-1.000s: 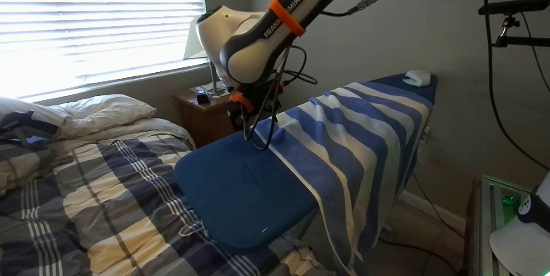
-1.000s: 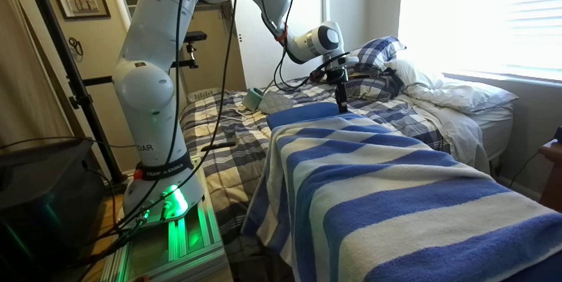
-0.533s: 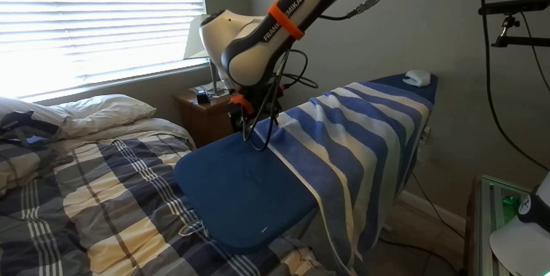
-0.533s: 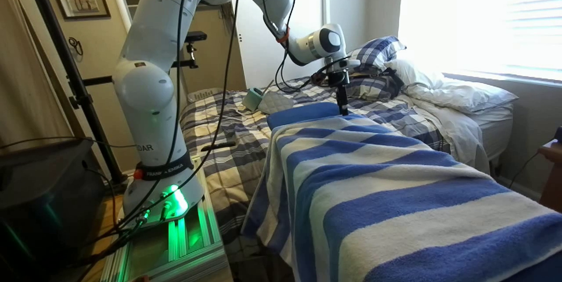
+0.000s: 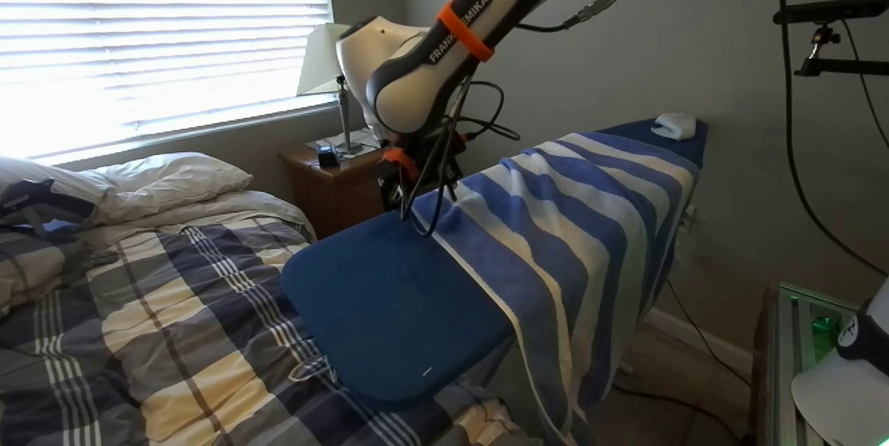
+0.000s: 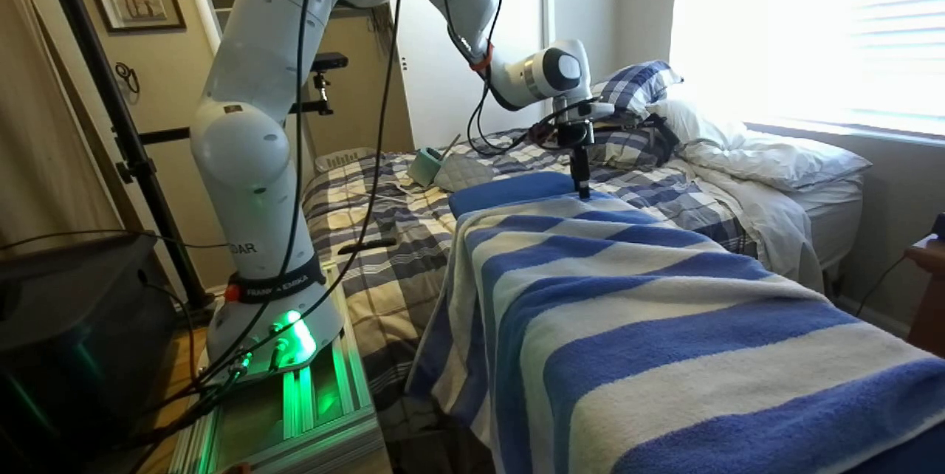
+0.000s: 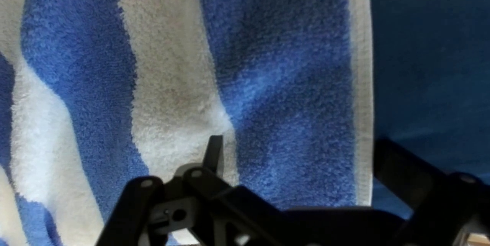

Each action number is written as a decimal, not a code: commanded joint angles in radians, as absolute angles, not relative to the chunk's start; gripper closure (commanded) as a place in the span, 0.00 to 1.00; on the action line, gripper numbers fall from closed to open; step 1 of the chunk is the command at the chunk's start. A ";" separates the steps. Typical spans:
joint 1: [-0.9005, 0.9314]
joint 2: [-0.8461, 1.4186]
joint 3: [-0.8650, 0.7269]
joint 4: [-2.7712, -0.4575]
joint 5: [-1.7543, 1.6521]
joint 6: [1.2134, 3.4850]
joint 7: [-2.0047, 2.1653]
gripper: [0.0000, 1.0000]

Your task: Straighten the towel

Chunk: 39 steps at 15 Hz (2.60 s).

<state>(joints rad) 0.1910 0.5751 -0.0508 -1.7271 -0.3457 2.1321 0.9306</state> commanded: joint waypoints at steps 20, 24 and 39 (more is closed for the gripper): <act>0.226 0.537 -0.070 -1.724 -0.358 2.095 0.810 0.98; 0.264 0.509 -0.079 -1.723 -0.445 2.115 0.822 0.98; 0.277 0.490 -0.003 -1.747 -0.435 2.311 0.570 0.98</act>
